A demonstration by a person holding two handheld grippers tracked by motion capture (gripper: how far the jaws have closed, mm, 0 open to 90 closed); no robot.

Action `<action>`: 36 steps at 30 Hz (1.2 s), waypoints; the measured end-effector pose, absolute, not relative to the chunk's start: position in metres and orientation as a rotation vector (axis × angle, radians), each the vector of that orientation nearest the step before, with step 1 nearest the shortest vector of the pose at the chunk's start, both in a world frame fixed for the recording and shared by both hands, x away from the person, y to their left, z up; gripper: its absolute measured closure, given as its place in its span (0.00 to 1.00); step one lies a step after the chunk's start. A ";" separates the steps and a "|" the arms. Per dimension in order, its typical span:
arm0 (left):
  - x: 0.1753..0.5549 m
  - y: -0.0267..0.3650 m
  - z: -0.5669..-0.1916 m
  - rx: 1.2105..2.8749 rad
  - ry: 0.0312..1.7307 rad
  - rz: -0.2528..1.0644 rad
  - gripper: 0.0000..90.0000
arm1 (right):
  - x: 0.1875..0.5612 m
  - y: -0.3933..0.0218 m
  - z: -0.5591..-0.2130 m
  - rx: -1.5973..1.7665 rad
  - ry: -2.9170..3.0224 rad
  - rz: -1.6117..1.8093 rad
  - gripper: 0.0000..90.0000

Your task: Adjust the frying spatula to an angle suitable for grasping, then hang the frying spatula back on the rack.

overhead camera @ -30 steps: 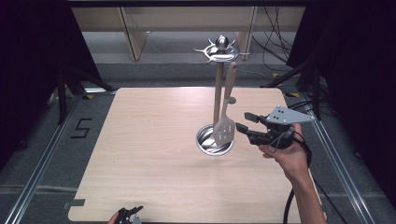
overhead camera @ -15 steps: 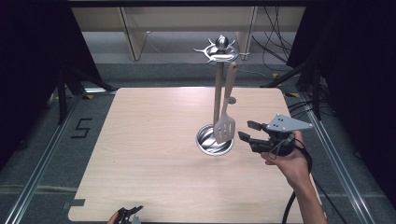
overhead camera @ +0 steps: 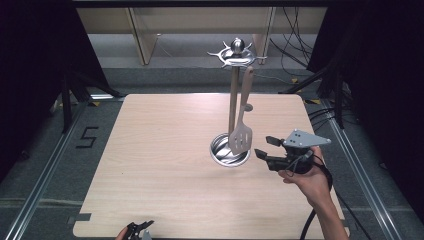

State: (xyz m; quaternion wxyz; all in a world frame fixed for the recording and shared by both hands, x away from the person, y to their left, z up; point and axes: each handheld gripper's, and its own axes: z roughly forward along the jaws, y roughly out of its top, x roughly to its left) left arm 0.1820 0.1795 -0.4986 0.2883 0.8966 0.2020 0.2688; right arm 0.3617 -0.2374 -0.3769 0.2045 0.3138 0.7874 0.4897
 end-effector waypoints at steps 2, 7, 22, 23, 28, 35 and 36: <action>0.182 0.179 -0.497 2.404 0.530 0.714 0.20 | 0.362 -0.237 -0.380 0.868 2.199 1.362 0.47; 0.182 0.179 -0.498 2.408 0.538 0.710 0.20 | 0.361 -0.236 -0.386 0.863 2.216 1.355 0.46; 0.182 0.179 -0.497 2.397 0.532 0.697 0.20 | 0.353 -0.237 -0.409 0.902 2.270 1.306 0.45; 0.183 0.179 -0.498 2.389 0.545 0.726 0.20 | 0.353 -0.239 -0.411 0.897 2.279 1.298 0.44; 0.182 0.181 -0.496 2.405 0.546 0.705 0.20 | 0.351 -0.242 -0.417 0.893 2.288 1.288 0.44; 0.182 0.180 -0.497 2.401 0.527 0.704 0.20 | 0.352 -0.245 -0.421 0.888 2.298 1.269 0.44; 0.182 0.180 -0.497 2.401 0.527 0.704 0.20 | 0.350 -0.245 -0.422 0.913 2.302 1.271 0.44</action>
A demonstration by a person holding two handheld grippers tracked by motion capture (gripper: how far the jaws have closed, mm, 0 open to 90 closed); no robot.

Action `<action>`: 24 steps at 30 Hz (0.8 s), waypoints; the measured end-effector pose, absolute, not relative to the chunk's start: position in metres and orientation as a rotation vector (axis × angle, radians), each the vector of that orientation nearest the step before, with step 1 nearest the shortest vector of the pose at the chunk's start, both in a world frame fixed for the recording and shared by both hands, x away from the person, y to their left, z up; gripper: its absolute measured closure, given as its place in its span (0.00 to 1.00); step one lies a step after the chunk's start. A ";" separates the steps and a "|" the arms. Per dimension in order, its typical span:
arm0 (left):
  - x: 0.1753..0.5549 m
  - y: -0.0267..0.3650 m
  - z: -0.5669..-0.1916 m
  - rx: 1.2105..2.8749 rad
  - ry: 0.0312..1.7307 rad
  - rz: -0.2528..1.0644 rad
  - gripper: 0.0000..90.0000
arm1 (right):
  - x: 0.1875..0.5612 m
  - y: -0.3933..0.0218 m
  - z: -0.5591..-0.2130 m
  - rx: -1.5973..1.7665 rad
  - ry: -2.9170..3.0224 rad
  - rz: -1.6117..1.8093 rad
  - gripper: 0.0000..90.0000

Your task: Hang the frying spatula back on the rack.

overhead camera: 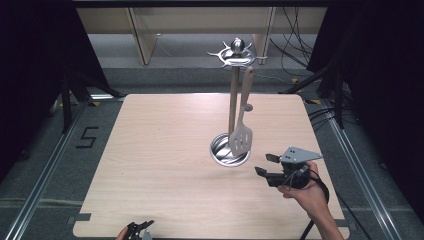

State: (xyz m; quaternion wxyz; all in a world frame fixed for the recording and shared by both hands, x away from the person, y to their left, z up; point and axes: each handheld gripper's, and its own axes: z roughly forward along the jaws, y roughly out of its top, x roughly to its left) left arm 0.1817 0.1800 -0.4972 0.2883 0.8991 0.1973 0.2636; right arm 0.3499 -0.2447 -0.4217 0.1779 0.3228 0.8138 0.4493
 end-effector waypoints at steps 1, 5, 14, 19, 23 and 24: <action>0.182 0.179 -0.498 2.388 0.533 0.723 0.20 | 0.349 -0.244 -0.423 0.921 2.291 1.275 0.44; 0.181 0.180 -0.498 2.394 0.531 0.725 0.20 | 0.347 -0.246 -0.423 0.912 2.303 1.266 0.44; 0.181 0.181 -0.498 2.391 0.531 0.720 0.20 | 0.342 -0.247 -0.428 0.942 2.317 1.266 0.41; 0.181 0.181 -0.498 2.392 0.530 0.720 0.20 | 0.341 -0.247 -0.431 0.933 2.300 1.272 0.40; 0.181 0.181 -0.498 2.393 0.529 0.724 0.20 | 0.340 -0.248 -0.432 0.917 2.303 1.270 0.39; 0.181 0.181 -0.498 2.394 0.529 0.722 0.20 | 0.338 -0.247 -0.433 0.944 2.304 1.275 0.39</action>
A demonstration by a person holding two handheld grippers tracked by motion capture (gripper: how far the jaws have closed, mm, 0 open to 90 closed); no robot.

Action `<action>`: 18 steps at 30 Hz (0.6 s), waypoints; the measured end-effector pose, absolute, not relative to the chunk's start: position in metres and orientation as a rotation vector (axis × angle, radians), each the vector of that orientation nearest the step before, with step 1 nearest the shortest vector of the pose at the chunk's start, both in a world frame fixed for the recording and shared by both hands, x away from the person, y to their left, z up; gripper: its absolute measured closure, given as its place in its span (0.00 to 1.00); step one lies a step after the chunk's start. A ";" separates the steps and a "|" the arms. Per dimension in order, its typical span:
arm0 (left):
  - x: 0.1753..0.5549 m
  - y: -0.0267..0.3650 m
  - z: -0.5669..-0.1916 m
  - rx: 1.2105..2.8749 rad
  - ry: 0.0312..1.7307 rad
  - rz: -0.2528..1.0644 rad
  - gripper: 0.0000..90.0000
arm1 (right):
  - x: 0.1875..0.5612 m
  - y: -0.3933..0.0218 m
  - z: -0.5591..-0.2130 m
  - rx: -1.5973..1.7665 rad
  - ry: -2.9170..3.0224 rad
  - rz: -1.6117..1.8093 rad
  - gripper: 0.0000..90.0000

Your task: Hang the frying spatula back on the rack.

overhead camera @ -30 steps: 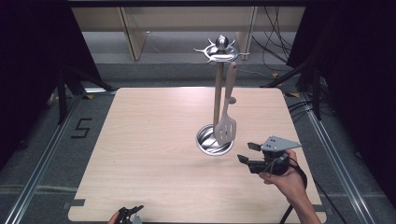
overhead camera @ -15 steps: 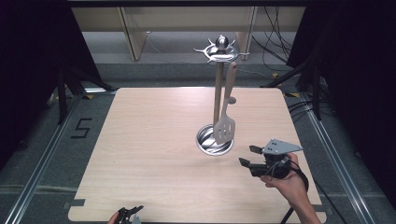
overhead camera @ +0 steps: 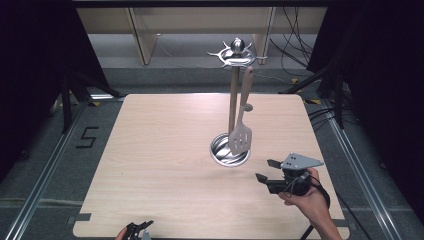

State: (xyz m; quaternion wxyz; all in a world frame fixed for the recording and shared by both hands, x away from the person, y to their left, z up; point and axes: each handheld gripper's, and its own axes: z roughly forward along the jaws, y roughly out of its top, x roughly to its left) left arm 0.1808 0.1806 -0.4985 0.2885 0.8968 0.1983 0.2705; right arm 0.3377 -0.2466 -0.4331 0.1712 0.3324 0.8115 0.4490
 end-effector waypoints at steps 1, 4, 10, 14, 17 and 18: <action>0.181 0.181 -0.499 2.394 0.531 0.721 0.20 | 0.337 -0.247 -0.433 0.949 2.324 1.273 0.39; 0.181 0.181 -0.498 2.395 0.530 0.720 0.20 | 0.338 -0.248 -0.435 0.925 2.320 1.271 0.39; 0.181 0.181 -0.498 2.393 0.529 0.722 0.20 | 0.337 -0.248 -0.439 0.906 2.322 1.266 0.38; 0.181 0.181 -0.498 2.394 0.527 0.724 0.20 | 0.334 -0.247 -0.441 0.933 2.333 1.261 0.38; 0.181 0.181 -0.498 2.393 0.528 0.724 0.20 | 0.333 -0.247 -0.443 0.941 2.345 1.268 0.37; 0.181 0.181 -0.498 2.393 0.528 0.724 0.20 | 0.332 -0.246 -0.444 0.951 2.332 1.270 0.37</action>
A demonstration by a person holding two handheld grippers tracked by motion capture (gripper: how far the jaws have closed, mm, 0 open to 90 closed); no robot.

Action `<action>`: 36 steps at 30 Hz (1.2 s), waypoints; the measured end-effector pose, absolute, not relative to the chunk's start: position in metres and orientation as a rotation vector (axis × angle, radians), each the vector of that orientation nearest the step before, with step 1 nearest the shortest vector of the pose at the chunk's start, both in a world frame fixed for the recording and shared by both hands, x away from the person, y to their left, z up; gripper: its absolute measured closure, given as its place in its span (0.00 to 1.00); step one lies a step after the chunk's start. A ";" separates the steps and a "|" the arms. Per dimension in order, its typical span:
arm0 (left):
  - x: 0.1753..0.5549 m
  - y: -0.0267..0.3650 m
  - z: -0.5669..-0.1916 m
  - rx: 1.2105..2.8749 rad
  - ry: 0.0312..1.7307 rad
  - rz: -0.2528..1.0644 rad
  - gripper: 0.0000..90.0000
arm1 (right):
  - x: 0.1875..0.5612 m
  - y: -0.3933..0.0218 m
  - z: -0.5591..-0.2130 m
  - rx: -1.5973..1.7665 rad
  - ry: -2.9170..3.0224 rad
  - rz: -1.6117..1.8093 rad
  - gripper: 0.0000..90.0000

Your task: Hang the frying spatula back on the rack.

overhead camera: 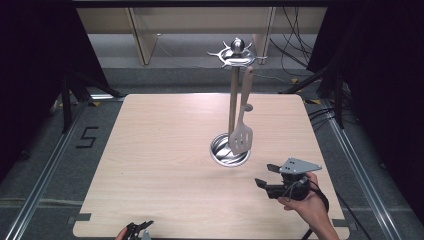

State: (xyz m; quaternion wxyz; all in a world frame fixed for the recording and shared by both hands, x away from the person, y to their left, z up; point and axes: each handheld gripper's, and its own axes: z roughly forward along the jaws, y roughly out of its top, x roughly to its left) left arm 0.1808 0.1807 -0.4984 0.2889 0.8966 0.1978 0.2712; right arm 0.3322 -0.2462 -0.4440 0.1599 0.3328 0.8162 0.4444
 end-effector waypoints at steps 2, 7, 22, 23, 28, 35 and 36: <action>0.181 0.181 -0.498 2.393 0.530 0.723 0.20 | 0.332 -0.247 -0.445 0.945 2.333 1.265 0.36; 0.181 0.181 -0.498 2.395 0.528 0.724 0.20 | 0.327 -0.245 -0.449 0.989 2.349 1.274 0.35; 0.181 0.180 -0.499 2.391 0.531 0.725 0.20 | 0.321 -0.249 -0.457 0.983 2.350 1.260 0.34; 0.181 0.180 -0.499 2.391 0.530 0.725 0.20 | 0.323 -0.250 -0.458 0.961 2.361 1.267 0.34; 0.181 0.180 -0.499 2.393 0.534 0.725 0.20 | 0.319 -0.252 -0.461 0.975 2.368 1.277 0.34; 0.181 0.180 -0.499 2.393 0.532 0.723 0.20 | 0.316 -0.254 -0.466 0.986 2.375 1.276 0.33; 0.181 0.180 -0.499 2.394 0.532 0.724 0.20 | 0.314 -0.253 -0.467 1.014 2.378 1.292 0.33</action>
